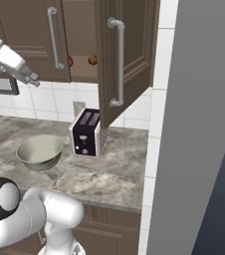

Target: Open the cabinet. Pick the peach and pear from the cabinet and place them into the bowl. Then close the cabinet.

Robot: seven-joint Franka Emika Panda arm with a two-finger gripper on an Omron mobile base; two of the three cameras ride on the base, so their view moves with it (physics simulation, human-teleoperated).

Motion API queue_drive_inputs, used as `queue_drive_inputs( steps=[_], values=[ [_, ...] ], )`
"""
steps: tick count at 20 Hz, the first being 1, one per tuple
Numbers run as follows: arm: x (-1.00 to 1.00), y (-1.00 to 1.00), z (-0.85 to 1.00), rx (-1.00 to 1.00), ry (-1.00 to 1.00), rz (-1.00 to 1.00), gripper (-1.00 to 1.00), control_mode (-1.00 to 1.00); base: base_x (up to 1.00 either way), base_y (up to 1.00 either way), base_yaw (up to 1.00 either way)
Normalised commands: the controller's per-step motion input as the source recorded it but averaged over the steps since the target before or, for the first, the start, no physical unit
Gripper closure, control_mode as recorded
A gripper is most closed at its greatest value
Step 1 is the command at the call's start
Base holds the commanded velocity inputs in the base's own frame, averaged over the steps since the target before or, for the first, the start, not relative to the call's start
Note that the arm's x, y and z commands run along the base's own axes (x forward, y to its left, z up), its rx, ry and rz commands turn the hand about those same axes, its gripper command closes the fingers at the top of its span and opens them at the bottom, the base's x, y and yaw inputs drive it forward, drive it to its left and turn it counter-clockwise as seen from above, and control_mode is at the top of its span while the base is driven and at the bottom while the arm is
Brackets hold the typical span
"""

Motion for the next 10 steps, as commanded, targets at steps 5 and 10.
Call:
queue_drive_inputs(
  steps=[5, 10],
  values=[
    [0.34, 0.07, 0.00, 0.21, -0.08, 0.31, -1.00, -1.00, 0.00, 0.00, 0.00],
    [0.35, 0.15, 0.00, 0.04, -0.04, 0.39, -1.00, -1.00, 0.00, 0.00, 0.00]
  ],
)
